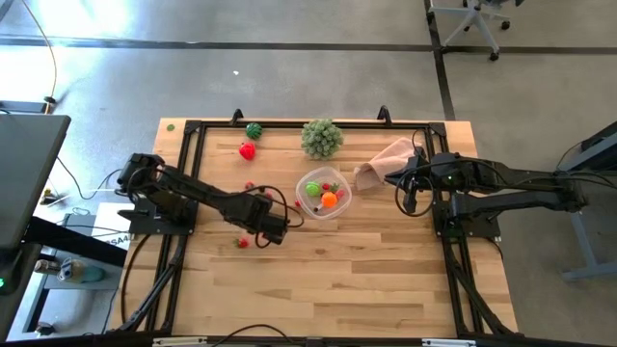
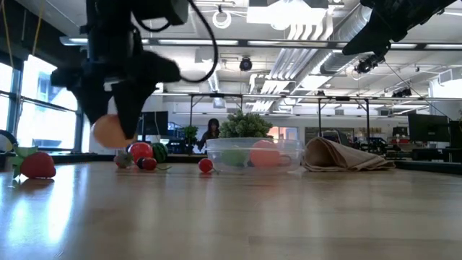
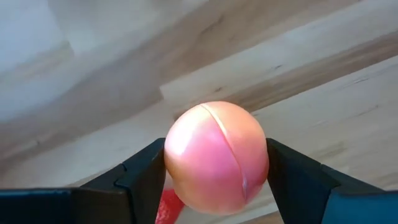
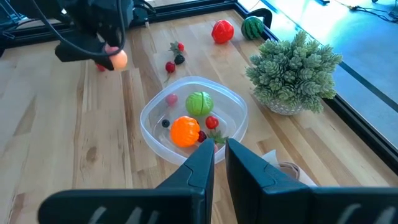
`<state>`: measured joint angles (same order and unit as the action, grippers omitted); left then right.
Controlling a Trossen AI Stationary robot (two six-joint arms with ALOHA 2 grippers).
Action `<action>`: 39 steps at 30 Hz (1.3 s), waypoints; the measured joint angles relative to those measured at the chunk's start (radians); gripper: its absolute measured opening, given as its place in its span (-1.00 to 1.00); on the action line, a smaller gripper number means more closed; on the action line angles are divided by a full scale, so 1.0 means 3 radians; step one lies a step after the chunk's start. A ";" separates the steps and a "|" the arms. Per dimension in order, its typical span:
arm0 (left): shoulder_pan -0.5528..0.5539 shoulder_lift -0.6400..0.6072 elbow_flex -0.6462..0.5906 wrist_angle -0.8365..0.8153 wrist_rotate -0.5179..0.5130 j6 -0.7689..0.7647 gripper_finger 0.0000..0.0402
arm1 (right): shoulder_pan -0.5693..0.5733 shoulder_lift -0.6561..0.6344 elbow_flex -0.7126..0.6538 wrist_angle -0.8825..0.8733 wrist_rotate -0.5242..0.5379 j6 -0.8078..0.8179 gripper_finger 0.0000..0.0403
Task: Pick and placing Produce into tupperware
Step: Put the apricot into the container
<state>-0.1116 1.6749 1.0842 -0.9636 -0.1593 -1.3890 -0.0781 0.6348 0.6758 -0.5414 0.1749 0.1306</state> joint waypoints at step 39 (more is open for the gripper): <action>0.1180 0.0812 0.0899 0.1486 0.0320 0.2691 0.17 | 0.0000 0.0000 0.0000 0.0001 0.0014 0.0000 -0.85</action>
<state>0.2424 1.9185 1.3540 -0.5178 -0.0633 -0.5817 -0.0781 0.6349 0.6758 -0.5411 0.1791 0.1305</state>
